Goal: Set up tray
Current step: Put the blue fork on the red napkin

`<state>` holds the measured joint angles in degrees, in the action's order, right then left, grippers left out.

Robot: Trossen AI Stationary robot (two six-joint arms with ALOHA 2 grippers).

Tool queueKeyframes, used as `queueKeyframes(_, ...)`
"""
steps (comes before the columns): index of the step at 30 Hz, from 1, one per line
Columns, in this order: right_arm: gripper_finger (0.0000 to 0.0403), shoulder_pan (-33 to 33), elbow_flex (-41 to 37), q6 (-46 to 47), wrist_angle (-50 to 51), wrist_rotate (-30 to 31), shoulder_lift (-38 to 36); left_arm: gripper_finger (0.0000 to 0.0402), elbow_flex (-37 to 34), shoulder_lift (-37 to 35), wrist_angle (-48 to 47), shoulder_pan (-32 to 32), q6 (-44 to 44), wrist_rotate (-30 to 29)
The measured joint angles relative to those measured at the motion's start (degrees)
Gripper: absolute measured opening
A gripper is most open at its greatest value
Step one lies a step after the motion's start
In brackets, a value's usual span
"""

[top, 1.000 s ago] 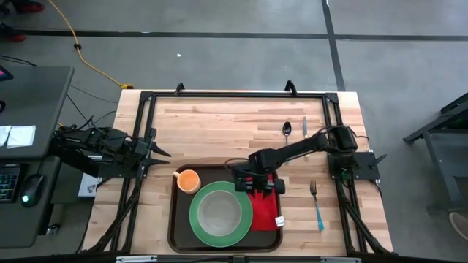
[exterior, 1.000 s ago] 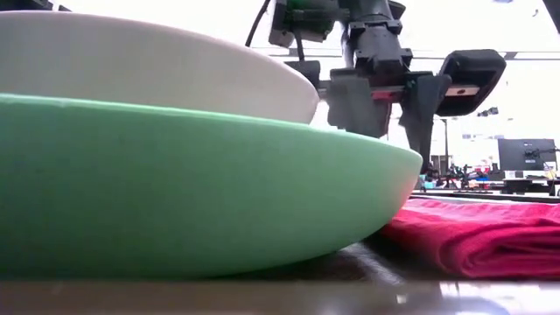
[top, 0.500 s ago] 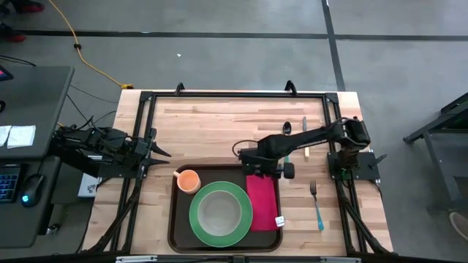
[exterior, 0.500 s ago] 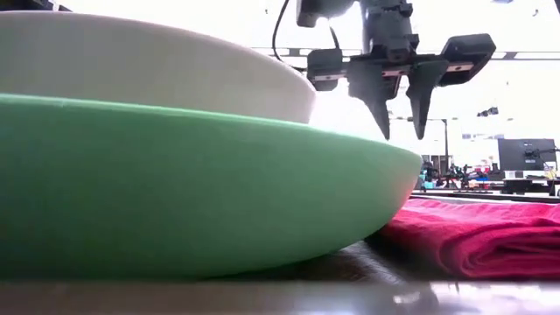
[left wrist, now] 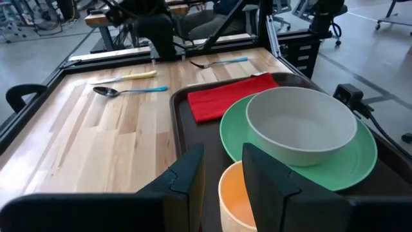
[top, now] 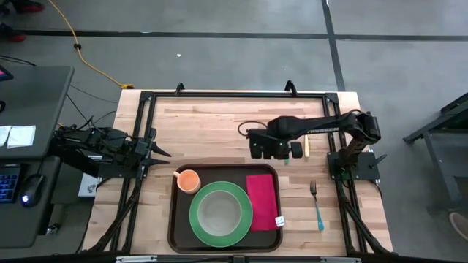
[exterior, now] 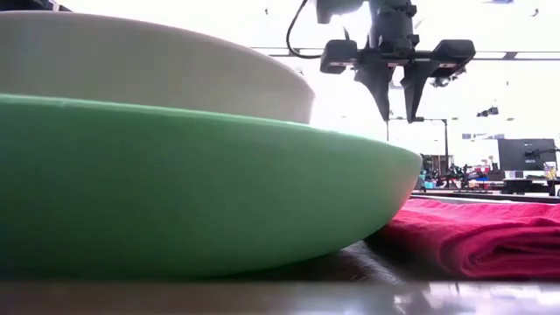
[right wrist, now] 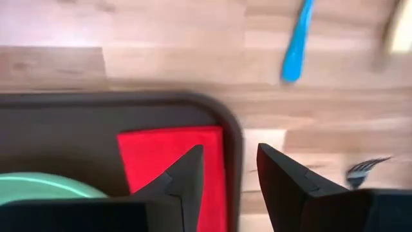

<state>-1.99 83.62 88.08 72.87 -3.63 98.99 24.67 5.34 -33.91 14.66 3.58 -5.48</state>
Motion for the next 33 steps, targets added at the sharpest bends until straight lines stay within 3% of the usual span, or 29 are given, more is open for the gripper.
queueKeyframes(14,0.0123,-5.9,0.0,-13.2,3.2,2.9,-1.3,0.0136,0.0,0.0,0.0,0.0,-1.0,-0.2)
queueKeyframes(33,0.0123,-8.9,0.0,-20.2,8.3,5.3,-1.3,0.0136,0.0,0.0,-0.5,0.0,-0.8,-0.2)
